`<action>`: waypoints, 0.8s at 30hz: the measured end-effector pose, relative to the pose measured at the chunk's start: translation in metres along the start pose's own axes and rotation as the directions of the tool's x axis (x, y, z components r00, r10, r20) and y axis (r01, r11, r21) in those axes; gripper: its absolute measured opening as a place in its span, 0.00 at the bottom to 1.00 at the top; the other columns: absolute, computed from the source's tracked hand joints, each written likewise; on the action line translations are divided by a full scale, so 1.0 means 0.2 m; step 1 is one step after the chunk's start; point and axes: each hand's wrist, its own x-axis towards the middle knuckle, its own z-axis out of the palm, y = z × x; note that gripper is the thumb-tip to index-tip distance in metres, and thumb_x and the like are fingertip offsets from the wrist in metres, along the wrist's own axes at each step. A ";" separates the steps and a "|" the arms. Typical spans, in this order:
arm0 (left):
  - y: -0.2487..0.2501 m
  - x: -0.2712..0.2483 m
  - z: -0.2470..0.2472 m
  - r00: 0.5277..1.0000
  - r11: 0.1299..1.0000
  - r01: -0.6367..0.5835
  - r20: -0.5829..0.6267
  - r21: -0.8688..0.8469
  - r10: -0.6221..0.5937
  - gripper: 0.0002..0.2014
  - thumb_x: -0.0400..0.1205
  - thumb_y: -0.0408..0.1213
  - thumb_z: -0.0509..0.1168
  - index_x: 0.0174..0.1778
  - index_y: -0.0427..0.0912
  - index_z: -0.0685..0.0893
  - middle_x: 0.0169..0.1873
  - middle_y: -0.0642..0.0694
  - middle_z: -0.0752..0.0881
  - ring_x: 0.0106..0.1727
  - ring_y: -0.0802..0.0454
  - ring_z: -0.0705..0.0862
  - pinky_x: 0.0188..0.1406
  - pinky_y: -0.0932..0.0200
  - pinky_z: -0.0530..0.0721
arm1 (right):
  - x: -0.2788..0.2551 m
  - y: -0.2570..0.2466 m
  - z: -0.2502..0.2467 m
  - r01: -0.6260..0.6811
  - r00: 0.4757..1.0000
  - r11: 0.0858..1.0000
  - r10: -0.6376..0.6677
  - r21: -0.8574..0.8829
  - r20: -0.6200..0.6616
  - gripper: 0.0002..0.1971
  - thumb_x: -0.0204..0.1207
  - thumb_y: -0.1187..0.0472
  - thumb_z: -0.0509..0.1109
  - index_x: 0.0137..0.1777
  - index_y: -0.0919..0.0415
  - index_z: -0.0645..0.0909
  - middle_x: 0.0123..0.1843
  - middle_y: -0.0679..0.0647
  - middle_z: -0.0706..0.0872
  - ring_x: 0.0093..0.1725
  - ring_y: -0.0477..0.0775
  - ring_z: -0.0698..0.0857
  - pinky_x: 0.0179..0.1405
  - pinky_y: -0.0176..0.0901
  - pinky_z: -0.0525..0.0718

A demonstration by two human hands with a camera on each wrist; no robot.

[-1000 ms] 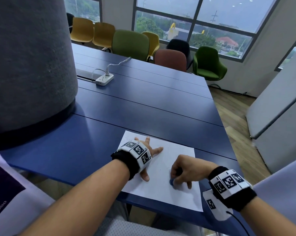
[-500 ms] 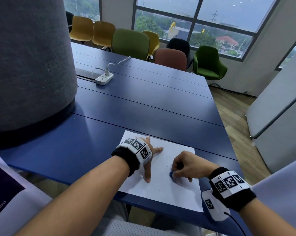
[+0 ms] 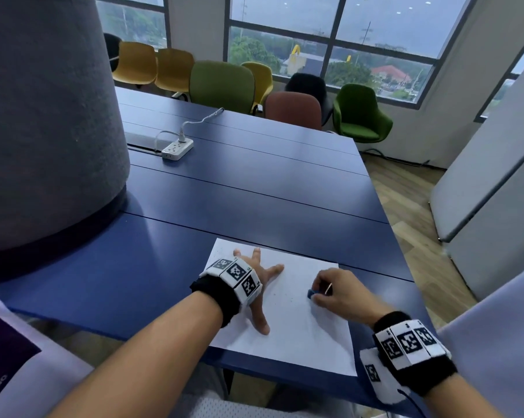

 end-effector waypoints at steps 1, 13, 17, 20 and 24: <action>0.00 0.01 0.00 1.000 1.000 -0.003 -0.007 -0.006 0.003 0.69 0.59 0.67 0.80 0.83 0.68 0.34 0.85 0.41 0.33 0.81 0.21 0.37 0.77 0.22 0.57 | -0.06 0.02 0.02 0.013 0.999 0.999 -0.014 -0.031 -0.047 0.03 0.74 0.57 0.73 0.41 0.54 0.82 0.42 0.44 0.81 0.36 0.42 0.81 0.36 0.34 0.81; 0.12 -0.15 0.14 0.981 0.994 -0.073 -0.187 -0.075 0.058 0.39 0.80 0.49 0.68 0.83 0.39 0.57 0.85 0.39 0.36 0.86 0.36 0.38 0.77 0.29 0.64 | -0.48 0.00 0.28 -0.072 0.970 0.997 0.079 0.037 -0.230 0.04 0.78 0.58 0.69 0.47 0.52 0.76 0.55 0.46 0.87 0.53 0.51 0.83 0.60 0.38 0.79; 0.39 -0.20 0.32 0.924 0.975 -0.206 -0.344 -0.079 0.167 0.29 0.90 0.53 0.39 0.87 0.45 0.51 0.86 0.42 0.40 0.86 0.39 0.38 0.78 0.24 0.46 | -0.50 0.00 0.30 -0.115 0.966 0.989 0.133 0.092 -0.221 0.12 0.78 0.60 0.69 0.50 0.44 0.69 0.61 0.41 0.85 0.62 0.51 0.83 0.77 0.48 0.70; 0.53 -0.15 0.50 0.916 0.962 -0.249 -0.350 -0.111 0.197 0.36 0.89 0.56 0.31 0.74 0.48 0.81 0.76 0.46 0.76 0.78 0.43 0.71 0.73 0.25 0.62 | -0.50 -0.01 0.29 -0.199 0.964 0.977 0.210 0.076 -0.164 0.19 0.81 0.62 0.64 0.67 0.42 0.71 0.59 0.30 0.77 0.77 0.57 0.70 0.76 0.53 0.68; 0.47 -0.12 0.56 0.872 0.963 -0.254 -0.453 -0.096 0.184 0.33 0.88 0.63 0.39 0.75 0.51 0.79 0.76 0.50 0.77 0.76 0.44 0.76 0.69 0.31 0.59 | -0.52 0.00 0.31 -0.268 0.949 0.957 0.282 0.112 -0.138 0.20 0.83 0.56 0.63 0.73 0.42 0.68 0.75 0.29 0.69 0.85 0.60 0.54 0.76 0.56 0.66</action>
